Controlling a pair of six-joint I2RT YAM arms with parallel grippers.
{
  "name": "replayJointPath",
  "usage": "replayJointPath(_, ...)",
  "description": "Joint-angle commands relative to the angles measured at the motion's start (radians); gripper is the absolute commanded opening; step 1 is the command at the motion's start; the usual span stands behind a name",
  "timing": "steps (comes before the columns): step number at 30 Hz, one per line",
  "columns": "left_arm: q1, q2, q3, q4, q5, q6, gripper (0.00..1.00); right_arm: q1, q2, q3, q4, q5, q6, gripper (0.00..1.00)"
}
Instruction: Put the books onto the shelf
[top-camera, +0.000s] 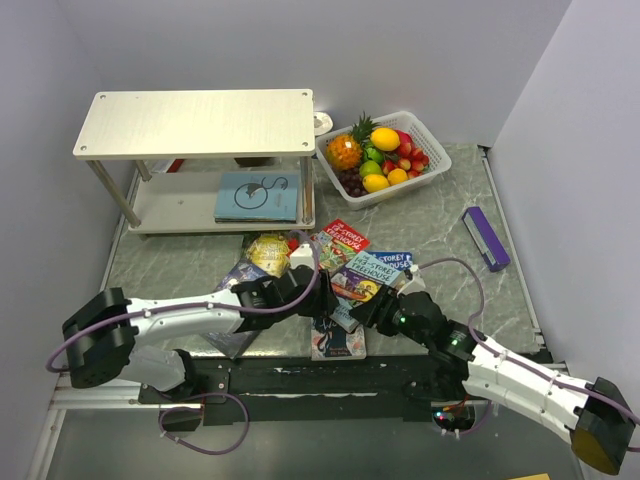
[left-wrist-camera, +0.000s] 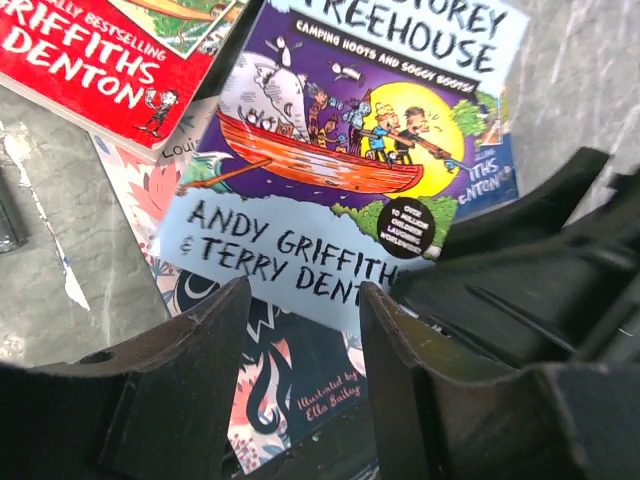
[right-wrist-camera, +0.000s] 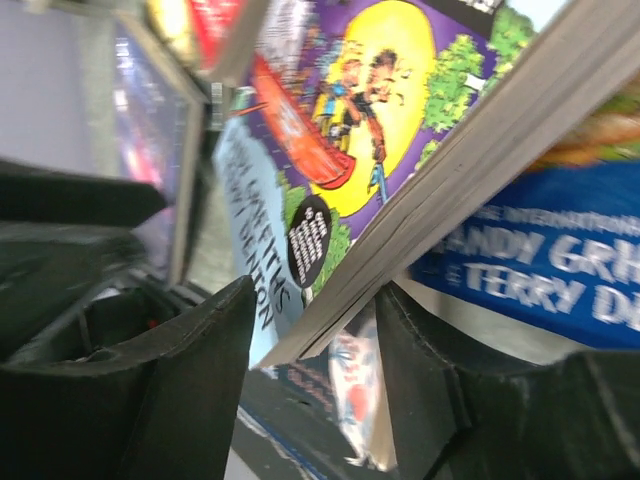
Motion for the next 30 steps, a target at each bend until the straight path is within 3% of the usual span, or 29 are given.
replayJointPath(1,-0.004,0.045,0.005,0.032,0.02,0.019,0.53,0.001,0.0,0.006,0.138,-0.009,-0.032,0.63)
replayJointPath(5,-0.004,0.071,-0.004,0.026,0.014,0.01,0.52,0.002,0.07,0.032,0.086,-0.001,-0.006,0.71)
replayJointPath(11,-0.004,0.166,0.065,-0.085,-0.1,-0.01,0.5,-0.001,0.106,0.002,0.109,0.01,0.02,0.72)
replayJointPath(16,-0.005,0.24,0.078,-0.028,-0.031,0.016,0.44,-0.002,0.116,0.008,0.141,0.03,0.003,0.71)
replayJointPath(24,-0.054,0.228,0.039,0.055,0.037,0.021,0.3,-0.008,0.087,0.016,0.161,0.068,-0.017,0.52)
replayJointPath(30,-0.084,0.2,0.024,0.072,0.041,0.008,0.27,-0.013,0.103,0.01,0.173,0.099,-0.011,0.39)
